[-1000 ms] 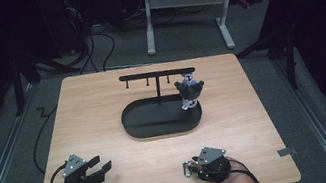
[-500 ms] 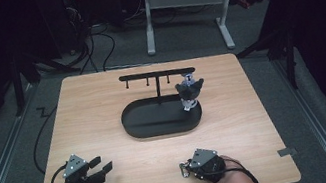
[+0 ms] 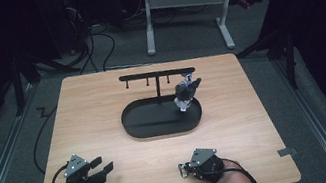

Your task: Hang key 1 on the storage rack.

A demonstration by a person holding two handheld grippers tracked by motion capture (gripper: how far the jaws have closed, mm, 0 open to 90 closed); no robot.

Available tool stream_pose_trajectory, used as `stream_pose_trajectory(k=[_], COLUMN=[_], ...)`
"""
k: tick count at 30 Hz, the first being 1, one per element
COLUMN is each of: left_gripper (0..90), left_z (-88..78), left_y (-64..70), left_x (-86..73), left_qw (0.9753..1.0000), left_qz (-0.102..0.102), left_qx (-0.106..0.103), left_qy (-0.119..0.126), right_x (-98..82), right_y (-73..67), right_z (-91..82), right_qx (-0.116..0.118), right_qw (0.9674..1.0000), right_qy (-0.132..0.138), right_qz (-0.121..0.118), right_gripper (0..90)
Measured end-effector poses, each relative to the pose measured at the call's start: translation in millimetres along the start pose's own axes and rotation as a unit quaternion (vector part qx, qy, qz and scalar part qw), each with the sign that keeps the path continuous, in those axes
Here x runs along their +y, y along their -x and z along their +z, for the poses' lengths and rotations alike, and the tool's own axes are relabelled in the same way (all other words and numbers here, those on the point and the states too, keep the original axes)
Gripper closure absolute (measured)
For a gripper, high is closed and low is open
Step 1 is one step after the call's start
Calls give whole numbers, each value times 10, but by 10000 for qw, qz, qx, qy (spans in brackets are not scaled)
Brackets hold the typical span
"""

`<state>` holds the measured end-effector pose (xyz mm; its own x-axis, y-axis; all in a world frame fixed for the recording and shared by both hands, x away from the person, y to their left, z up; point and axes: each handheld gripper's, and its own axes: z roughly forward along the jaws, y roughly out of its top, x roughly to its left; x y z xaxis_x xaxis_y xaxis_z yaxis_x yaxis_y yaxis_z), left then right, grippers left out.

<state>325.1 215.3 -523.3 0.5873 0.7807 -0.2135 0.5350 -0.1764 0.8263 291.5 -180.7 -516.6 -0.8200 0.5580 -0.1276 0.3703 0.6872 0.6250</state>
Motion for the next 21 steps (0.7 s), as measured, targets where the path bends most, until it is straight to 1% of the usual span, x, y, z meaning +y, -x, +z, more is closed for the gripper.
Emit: stream_pose_trajectory(k=[3, 5, 6, 8, 9, 11, 14, 16, 18, 21], left_gripper=[450, 450, 450, 450, 450, 450, 450, 449, 450, 449], left_z=[-1, -1, 1, 1, -1, -9, -18, -21, -18, -20], left_y=[0, -1, 0, -1, -2, -4, -14, -17, -12, -1], left_x=[0, 2, 1, 0, 0, 1, -1, -3, -4, 3], left_qw=[10000, 10000, 10000, 10000, 10000, 10000, 10000, 10000, 10000, 10000], left_qz=[-8, -14, -12, -4, -6, -23, -37, -50, -54, -18], left_qx=[1, -4, -4, -1, 0, -10, 3, -1, -7, -15], left_qy=[2, -6, 6, -1, -1, 12, 28, 22, 38, 14], right_x=[21, 42, 50, 71, 80, 93, 100, 105, 121, 162], right_y=[4, -12, -23, -35, -36, -29, 3, 35, 62, 89], right_z=[0, 4, 10, 12, 12, 14, 4, -6, -26, -68], right_qx=[3, -33, -18, -62, -55, -48, 64, 182, 279, 397], right_qw=[10000, 9999, 9999, 9998, 9998, 9998, 9997, 9993, 9984, 9966], right_qy=[17, -17, -16, -91, -130, -161, -234, -292, -437, -703], right_qz=[16, -101, -130, -182, -142, -109, 58, 176, 208, 186], right_gripper=[822, 822, 829, 849, 874, 888, 890, 890, 890, 891])
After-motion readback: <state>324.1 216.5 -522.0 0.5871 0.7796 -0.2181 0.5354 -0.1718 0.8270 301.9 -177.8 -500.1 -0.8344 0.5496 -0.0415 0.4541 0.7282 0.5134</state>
